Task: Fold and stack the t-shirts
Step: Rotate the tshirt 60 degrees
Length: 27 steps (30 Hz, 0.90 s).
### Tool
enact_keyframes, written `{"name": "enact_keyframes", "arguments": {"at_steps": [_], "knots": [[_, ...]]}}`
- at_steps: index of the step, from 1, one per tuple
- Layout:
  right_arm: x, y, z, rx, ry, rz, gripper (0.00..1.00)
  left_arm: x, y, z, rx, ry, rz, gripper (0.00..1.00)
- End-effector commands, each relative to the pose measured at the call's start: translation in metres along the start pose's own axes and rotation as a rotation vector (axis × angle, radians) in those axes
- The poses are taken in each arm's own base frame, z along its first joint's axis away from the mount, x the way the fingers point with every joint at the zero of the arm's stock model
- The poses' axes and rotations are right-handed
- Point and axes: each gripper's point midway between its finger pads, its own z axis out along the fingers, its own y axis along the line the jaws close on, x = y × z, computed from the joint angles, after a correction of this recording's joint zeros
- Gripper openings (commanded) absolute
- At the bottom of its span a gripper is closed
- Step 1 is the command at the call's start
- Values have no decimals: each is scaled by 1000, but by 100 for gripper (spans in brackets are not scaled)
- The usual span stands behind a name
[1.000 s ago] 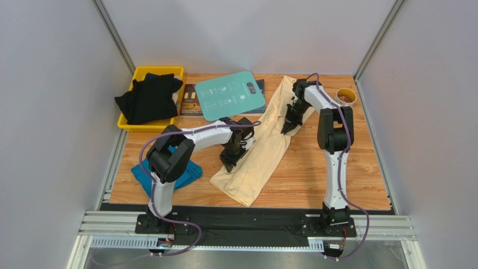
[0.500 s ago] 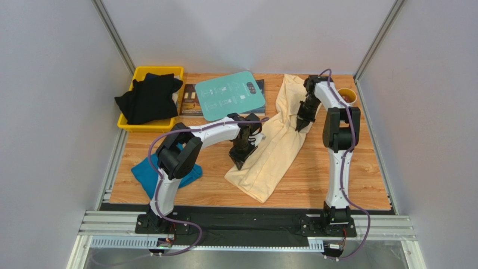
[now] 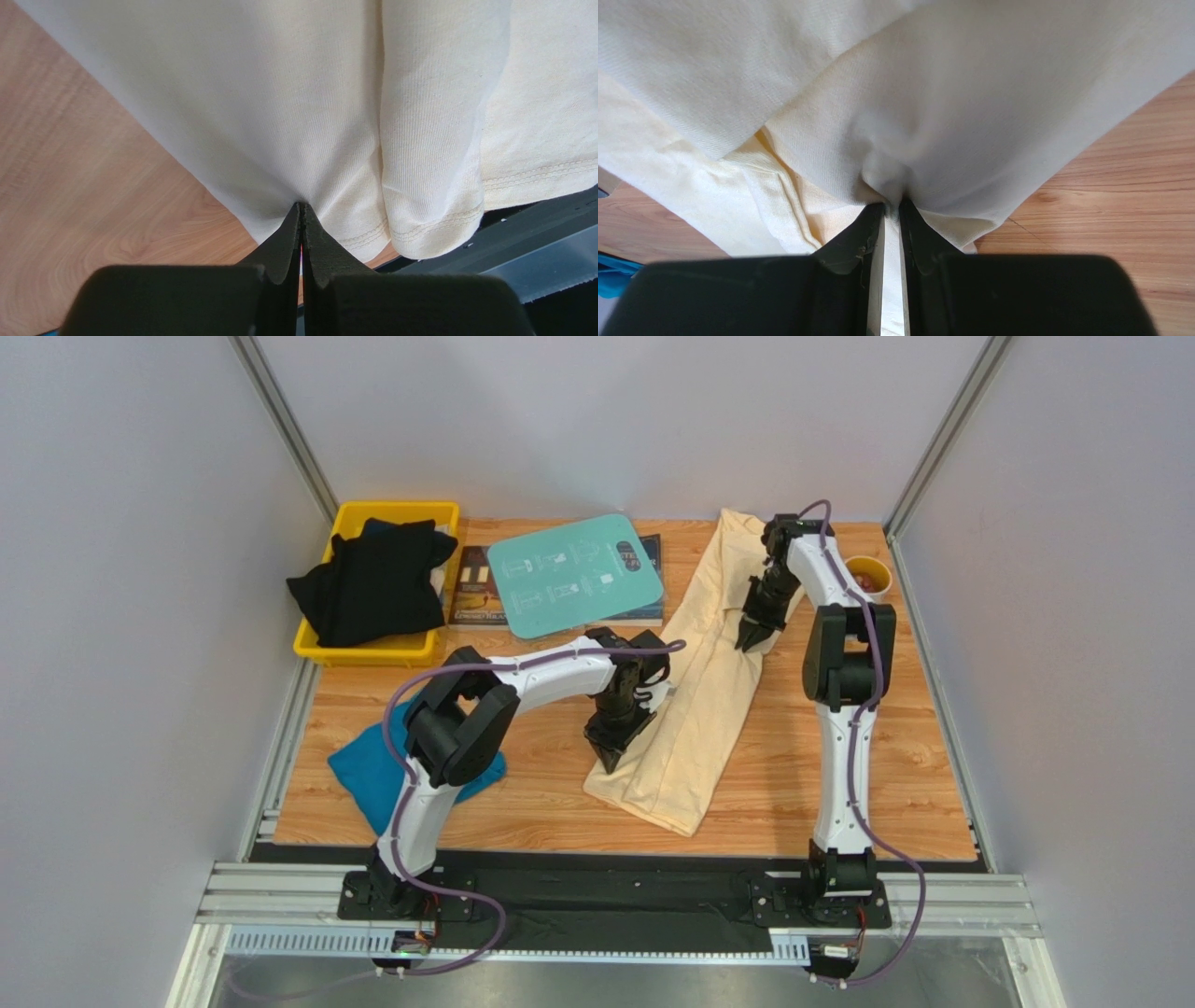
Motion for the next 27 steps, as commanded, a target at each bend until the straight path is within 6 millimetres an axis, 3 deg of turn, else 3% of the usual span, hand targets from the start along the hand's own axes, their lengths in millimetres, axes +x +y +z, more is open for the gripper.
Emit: {"name": "enact_keyframes", "arguments": {"at_steps": [1, 7, 11, 15, 19, 22, 24, 27], "knots": [[2, 6, 7, -44, 17, -26, 17, 16, -17, 12, -4, 70, -39, 0], [36, 2, 18, -49, 88, -11, 21, 33, -43, 23, -21, 111, -39, 0], [44, 5, 0, -55, 48, -29, 24, 34, -41, 13, -61, 89, -5, 0], [45, 15, -31, -102, -15, -37, 34, 14, -28, -12, -171, 27, 50, 0], [40, 26, -64, -147, -89, -56, 38, -1, -7, -39, -277, -13, 82, 11], [35, 31, -74, -166, -114, -49, 39, -7, 11, -64, -334, -71, 51, 13], [29, 32, -77, -166, -134, -40, 39, -12, 31, -78, -370, -118, -1, 23], [14, 26, -75, -145, -165, -19, 39, -20, 62, -104, -387, -205, -113, 27]]}}
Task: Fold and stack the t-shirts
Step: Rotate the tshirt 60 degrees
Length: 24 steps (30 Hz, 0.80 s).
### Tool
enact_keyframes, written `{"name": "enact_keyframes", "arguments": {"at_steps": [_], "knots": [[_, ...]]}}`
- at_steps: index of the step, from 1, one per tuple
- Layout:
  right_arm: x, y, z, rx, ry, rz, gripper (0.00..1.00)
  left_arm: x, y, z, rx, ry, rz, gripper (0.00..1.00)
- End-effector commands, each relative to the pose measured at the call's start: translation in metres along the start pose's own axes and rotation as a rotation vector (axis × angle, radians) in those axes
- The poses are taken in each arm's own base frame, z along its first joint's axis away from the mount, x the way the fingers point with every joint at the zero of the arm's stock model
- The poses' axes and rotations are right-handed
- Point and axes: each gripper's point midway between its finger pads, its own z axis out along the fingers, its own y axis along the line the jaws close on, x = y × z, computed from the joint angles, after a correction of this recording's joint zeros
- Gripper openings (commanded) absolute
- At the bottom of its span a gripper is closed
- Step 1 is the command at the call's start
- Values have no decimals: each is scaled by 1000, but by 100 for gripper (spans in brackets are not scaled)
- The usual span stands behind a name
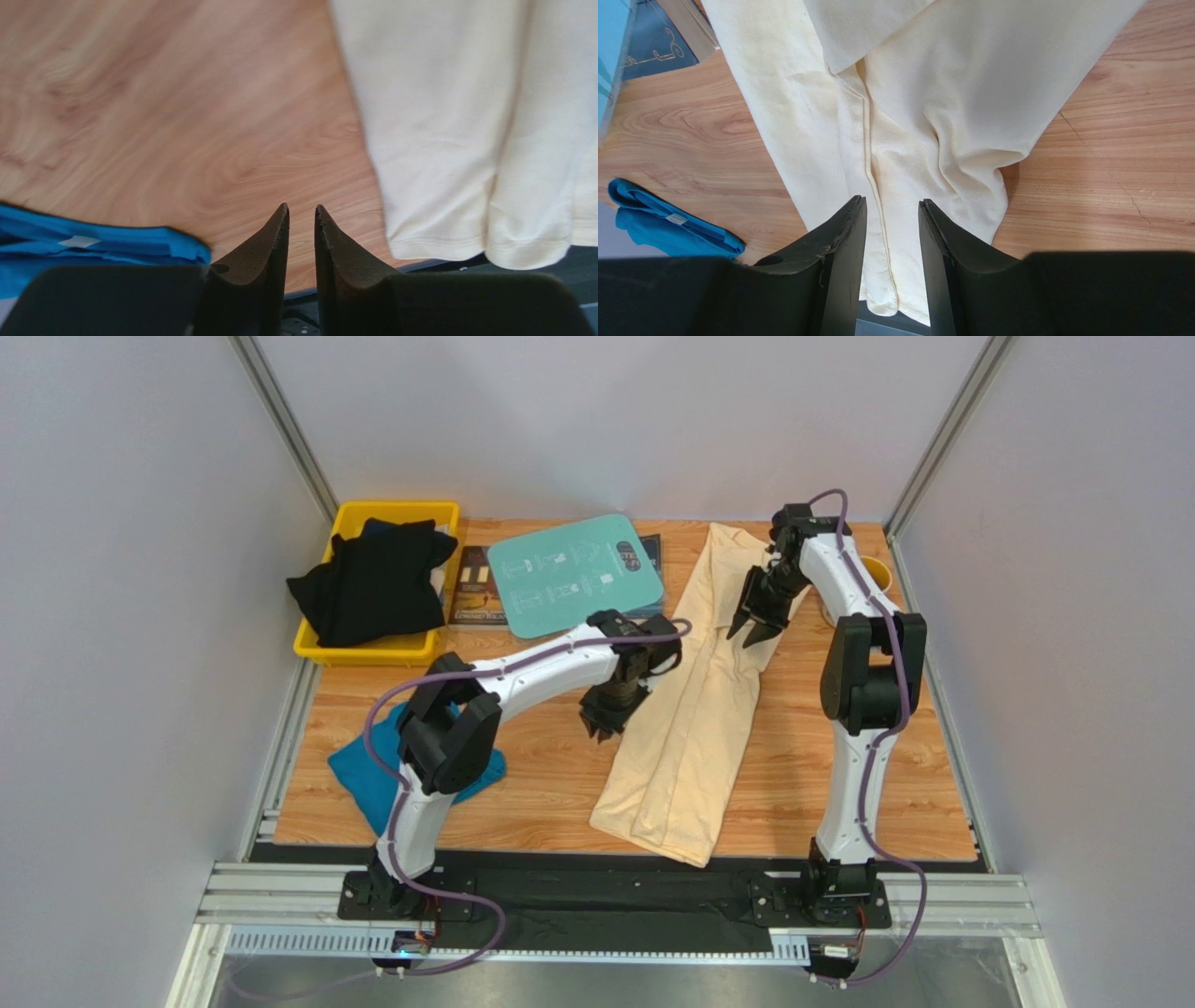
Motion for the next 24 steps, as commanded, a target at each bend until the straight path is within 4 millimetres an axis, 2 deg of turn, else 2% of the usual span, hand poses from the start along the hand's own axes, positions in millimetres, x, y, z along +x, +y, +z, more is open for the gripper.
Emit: {"name": "enact_keyframes", "arguments": {"at_steps": [1, 4, 5, 7, 9, 12, 14, 16, 17, 18, 20, 21, 24], "knots": [[-37, 7, -19, -21, -128, 13, 39, -15, 68, -47, -90, -146, -162, 27], [-60, 6, -19, -23, -168, 38, 40, -20, 106, -60, -92, -191, -287, 27], [-73, -7, -23, -21, -192, 76, 40, -23, 113, -63, -97, -208, -308, 27], [-89, -5, -25, -41, -215, 100, 41, -27, 127, -70, -101, -240, -341, 28], [-95, -5, -26, -69, -210, 126, 41, -34, 132, -74, -87, -262, -349, 28], [-96, -2, -29, -94, -208, 130, 41, -39, 135, -65, -57, -234, -340, 28], [-87, -8, -23, -79, -178, 135, 41, -40, 130, -60, -21, -213, -308, 28], [-77, -10, -29, -71, -174, 130, 41, -42, 126, -52, 12, -195, -287, 28], [-64, -18, -19, -52, -130, 142, 41, -43, 121, -50, 40, -190, -267, 28], [-58, -17, -26, -56, -137, 138, 41, -42, 121, -46, 46, -181, -260, 29], [-44, -16, -24, -76, -106, 136, 42, -46, 110, -45, 130, -190, -230, 29], [-28, -21, -23, -72, -73, 143, 42, -45, 105, -43, 162, -190, -218, 30], [-2, -27, -22, -41, -31, 154, 43, -45, 89, -38, 296, -184, -205, 35]]}}
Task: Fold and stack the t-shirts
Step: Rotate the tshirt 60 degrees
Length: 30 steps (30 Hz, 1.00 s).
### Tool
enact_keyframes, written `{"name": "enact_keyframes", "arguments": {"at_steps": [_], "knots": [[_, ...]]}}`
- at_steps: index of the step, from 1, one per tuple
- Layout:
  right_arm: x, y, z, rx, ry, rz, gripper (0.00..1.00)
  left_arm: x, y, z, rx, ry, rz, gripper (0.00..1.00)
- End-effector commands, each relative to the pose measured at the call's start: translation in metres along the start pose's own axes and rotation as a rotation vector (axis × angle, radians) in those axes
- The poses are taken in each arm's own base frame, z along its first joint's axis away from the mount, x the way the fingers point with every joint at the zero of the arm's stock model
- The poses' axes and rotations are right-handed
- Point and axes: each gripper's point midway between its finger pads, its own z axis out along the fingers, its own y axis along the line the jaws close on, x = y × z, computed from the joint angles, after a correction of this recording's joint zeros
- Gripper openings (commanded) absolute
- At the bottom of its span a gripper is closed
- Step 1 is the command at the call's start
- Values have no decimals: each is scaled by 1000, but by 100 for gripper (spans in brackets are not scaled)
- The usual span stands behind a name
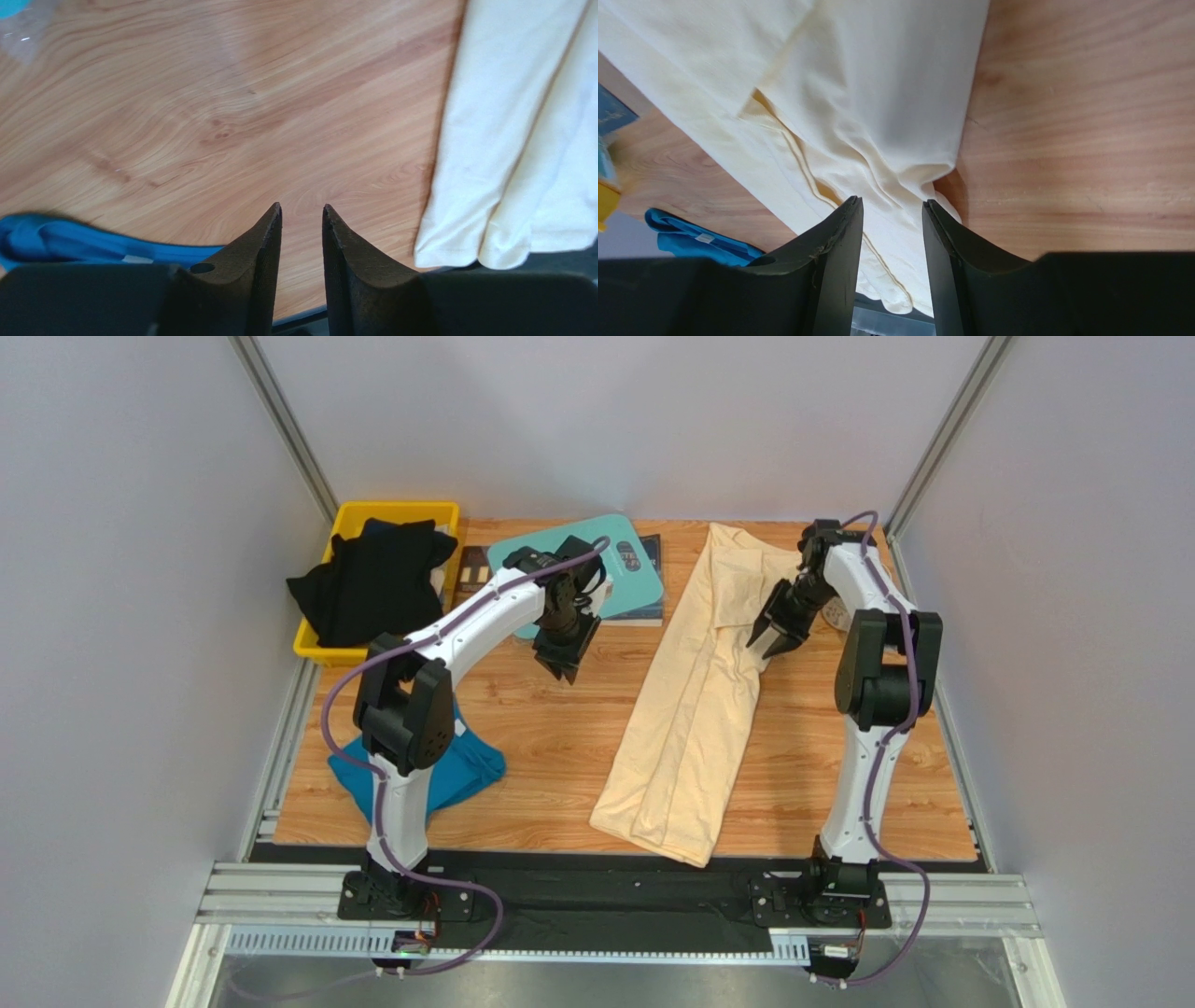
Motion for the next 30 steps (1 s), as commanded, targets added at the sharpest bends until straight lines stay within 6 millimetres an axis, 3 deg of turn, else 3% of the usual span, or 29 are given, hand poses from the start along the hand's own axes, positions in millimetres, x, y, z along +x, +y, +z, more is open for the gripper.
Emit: {"name": "enact_keyframes", "arguments": {"at_steps": [1, 5, 6, 11, 16, 21, 27, 28, 30], "knots": [[41, 2, -33, -4, 2, -21, 43, 0, -26, 4, 227, 7, 34, 36], [84, -12, -39, 53, 76, -43, 46, 4, -33, 16, 316, 67, 3, 40], [97, -6, -43, 56, 83, -76, 46, 3, -32, 23, 312, 88, -3, 40], [146, -16, -36, 67, 189, -66, 47, 34, -20, 32, 214, 254, -31, 39], [169, -22, -47, 78, 213, -103, 52, 46, -25, 38, 246, 272, -60, 39], [199, -29, -45, 109, 267, -131, 57, 63, -23, 51, 228, 357, -93, 37], [240, -39, -36, 142, 326, -133, 58, 84, -38, 45, 330, 376, -109, 38], [245, -39, -35, 143, 333, -135, 63, 90, -44, 44, 371, 390, -119, 39], [253, -40, -34, 140, 331, -151, 63, 90, -52, 38, 413, 375, -128, 40]]}}
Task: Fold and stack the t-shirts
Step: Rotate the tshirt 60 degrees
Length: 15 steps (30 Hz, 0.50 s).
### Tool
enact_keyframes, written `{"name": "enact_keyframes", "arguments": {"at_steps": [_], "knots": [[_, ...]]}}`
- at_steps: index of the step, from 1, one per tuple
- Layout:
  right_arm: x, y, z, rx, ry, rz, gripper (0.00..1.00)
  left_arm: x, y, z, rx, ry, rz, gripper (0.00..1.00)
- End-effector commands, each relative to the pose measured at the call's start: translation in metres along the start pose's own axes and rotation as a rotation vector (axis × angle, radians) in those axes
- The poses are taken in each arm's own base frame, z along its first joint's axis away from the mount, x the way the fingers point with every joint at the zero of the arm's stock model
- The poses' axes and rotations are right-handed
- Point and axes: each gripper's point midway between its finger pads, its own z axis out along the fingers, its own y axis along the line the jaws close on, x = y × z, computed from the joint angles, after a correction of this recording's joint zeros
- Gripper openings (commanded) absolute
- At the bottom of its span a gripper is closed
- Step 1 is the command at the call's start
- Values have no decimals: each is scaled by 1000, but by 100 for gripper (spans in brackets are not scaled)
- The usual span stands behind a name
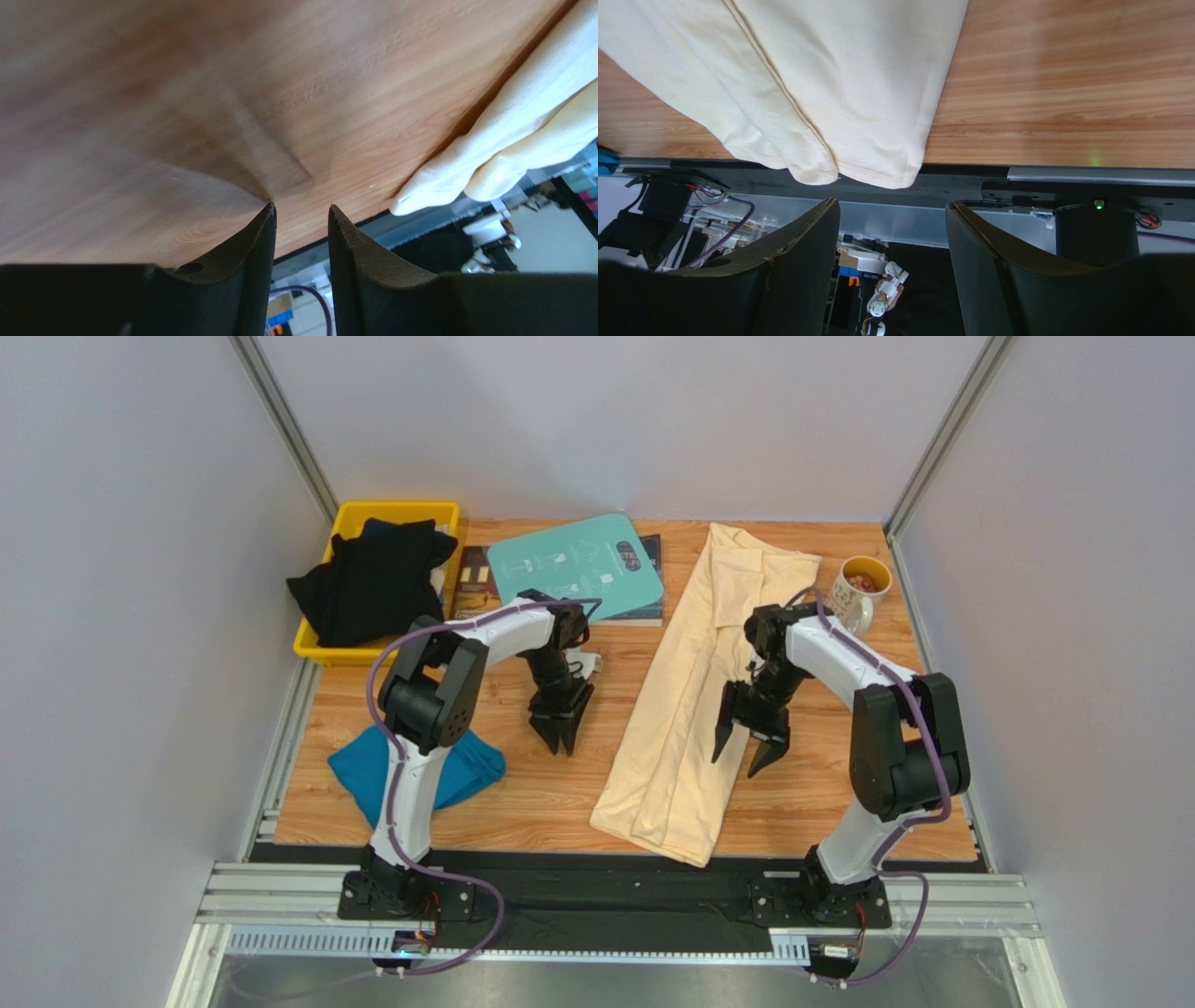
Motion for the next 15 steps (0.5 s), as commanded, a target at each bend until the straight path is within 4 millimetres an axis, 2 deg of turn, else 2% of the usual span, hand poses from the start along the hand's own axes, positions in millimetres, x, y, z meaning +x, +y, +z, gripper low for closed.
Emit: {"name": "enact_keyframes", "arguments": {"at_steps": [1, 6, 7, 9, 11, 13, 15], "knots": [[19, 2, 5, -18, -5, -6, 63, 9, -31, -18, 135, -53, 19, 41], [26, -2, 21, -56, -22, -10, 63, 12, -42, -20, 163, -54, 28, 40], [33, -3, 28, -79, 7, -6, 63, 13, -45, -21, 183, -52, 31, 41], [31, 3, 34, -134, -8, -22, 64, 14, -46, -22, 187, -47, 28, 40], [40, 4, 43, -170, 36, -9, 63, 19, -45, -24, 184, -17, 6, 40], [40, 13, 48, -235, 37, -5, 63, 22, -52, -25, 233, -8, 5, 41], [40, 12, 58, -252, 37, -3, 63, 23, -57, -26, 266, -17, 7, 41]]}}
